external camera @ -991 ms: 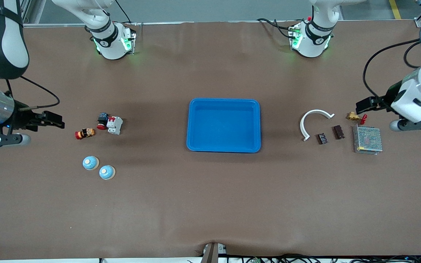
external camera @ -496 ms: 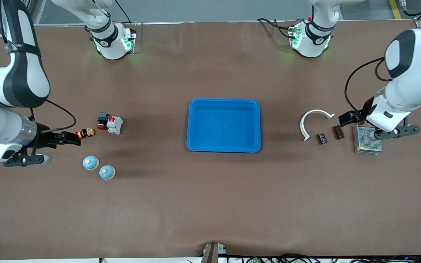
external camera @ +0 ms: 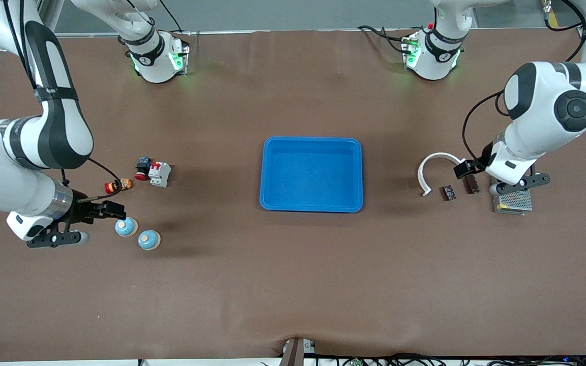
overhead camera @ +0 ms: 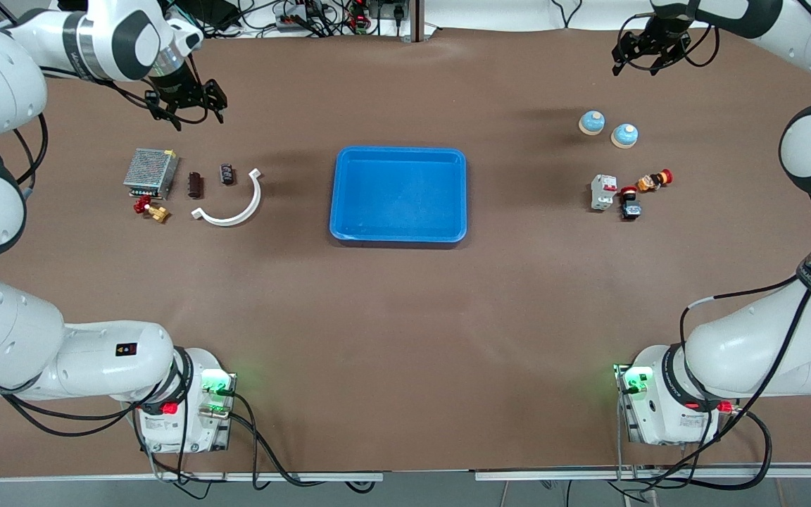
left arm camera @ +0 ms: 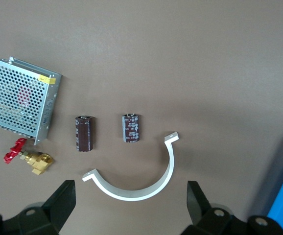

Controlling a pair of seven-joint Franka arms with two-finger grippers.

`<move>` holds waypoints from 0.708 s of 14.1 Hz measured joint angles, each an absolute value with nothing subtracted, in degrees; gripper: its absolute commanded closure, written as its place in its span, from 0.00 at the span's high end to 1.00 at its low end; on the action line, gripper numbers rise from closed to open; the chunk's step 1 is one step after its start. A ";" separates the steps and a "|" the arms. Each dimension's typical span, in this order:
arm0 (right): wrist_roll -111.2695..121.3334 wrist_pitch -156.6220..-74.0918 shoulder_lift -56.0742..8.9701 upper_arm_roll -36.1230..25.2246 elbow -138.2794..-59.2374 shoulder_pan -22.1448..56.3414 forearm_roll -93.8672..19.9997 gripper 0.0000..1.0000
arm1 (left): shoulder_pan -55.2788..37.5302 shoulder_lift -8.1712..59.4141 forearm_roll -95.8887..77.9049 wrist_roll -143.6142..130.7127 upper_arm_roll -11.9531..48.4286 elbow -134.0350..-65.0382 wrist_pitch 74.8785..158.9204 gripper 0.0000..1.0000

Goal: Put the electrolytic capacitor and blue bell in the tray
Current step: 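Reach the right gripper to a blue bell while the left gripper reaches a capacitor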

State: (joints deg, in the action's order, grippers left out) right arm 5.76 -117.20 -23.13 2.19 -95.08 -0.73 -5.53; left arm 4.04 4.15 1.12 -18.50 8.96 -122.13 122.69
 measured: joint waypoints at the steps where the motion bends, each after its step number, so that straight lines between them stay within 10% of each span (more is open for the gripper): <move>1: 5.76 -118.15 -23.86 2.18 -95.08 -0.72 -5.53 1.00 | 4.08 4.98 1.12 -18.96 8.95 -122.39 123.74 0.93; 10: 6.00 -128.29 -31.57 2.25 -95.07 1.88 -5.43 1.00 | 6.63 15.26 1.12 -25.10 8.65 -123.66 134.94 0.78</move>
